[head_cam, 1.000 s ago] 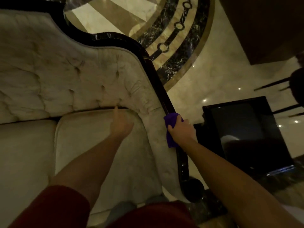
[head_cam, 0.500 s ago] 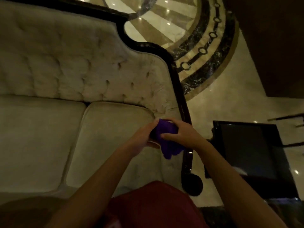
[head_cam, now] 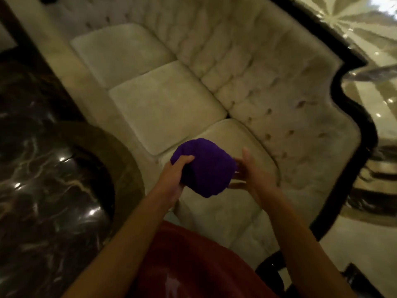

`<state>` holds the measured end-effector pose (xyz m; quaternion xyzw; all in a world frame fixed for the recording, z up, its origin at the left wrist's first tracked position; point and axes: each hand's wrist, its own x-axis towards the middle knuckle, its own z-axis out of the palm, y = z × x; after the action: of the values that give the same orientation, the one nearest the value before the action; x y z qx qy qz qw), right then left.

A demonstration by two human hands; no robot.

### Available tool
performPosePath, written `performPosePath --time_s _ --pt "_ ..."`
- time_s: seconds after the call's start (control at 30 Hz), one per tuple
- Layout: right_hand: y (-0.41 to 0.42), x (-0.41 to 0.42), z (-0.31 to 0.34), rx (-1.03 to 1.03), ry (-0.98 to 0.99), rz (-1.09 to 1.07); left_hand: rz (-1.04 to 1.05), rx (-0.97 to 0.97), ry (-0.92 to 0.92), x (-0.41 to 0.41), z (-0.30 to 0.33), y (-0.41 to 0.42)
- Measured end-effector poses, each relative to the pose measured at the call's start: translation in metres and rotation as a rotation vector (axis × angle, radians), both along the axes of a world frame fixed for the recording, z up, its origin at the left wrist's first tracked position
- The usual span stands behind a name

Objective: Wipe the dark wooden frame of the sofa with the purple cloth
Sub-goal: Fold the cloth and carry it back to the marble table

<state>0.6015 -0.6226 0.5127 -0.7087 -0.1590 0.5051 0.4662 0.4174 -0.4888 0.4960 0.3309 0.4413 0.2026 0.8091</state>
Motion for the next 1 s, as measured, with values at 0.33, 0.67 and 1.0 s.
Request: performPosePath --time_s 0.33,0.67,1.0 --pt "0.164 -0.097 -0.005 0.006 0.044 0.511 -0.066 0.209 0.113 -0.106 -0.008 0.083" --pt "0.344 -0.200 -0.016 0.097 -0.008 0.671 -0.159 0.216 0.266 -0.217 0.006 0.261" --pt "0.506 -0.235 -0.025 -0.002 0.092 0.810 0.039 0.551 0.495 -0.263 -0.010 0.364"
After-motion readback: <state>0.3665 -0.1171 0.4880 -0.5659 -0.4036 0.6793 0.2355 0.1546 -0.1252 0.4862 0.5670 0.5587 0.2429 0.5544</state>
